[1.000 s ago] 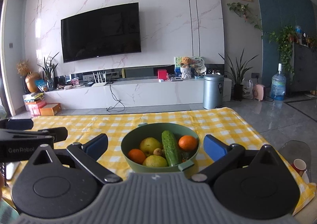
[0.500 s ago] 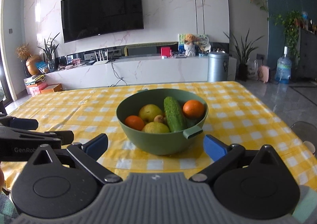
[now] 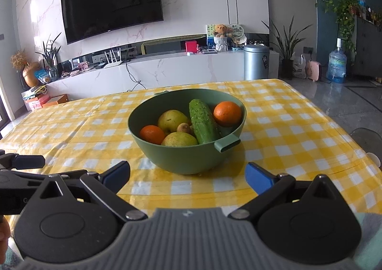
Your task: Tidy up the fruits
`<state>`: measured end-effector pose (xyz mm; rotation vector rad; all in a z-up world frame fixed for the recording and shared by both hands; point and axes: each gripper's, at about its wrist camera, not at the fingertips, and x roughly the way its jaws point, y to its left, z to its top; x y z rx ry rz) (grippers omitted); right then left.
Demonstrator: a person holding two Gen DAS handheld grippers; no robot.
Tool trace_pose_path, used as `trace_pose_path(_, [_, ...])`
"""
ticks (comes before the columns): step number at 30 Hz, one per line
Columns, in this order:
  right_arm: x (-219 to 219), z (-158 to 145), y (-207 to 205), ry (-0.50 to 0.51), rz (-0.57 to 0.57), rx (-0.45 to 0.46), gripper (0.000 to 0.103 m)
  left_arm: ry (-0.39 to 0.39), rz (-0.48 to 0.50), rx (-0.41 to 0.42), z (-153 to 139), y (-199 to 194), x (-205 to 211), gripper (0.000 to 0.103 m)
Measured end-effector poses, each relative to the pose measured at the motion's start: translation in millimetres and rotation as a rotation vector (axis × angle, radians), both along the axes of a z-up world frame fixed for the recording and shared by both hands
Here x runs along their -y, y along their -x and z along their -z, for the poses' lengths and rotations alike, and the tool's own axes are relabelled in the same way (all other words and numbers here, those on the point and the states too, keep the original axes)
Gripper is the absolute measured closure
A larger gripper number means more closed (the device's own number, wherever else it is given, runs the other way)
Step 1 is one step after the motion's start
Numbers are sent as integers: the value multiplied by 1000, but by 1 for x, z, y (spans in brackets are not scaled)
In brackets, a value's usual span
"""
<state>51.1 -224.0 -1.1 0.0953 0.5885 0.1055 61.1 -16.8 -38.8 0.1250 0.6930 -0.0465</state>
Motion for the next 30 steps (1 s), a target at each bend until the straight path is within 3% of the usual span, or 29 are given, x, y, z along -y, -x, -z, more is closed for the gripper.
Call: trace_pose_path(30, [0, 0, 2, -1, 4, 11, 4, 4, 4, -3, -5, 3, 0, 2])
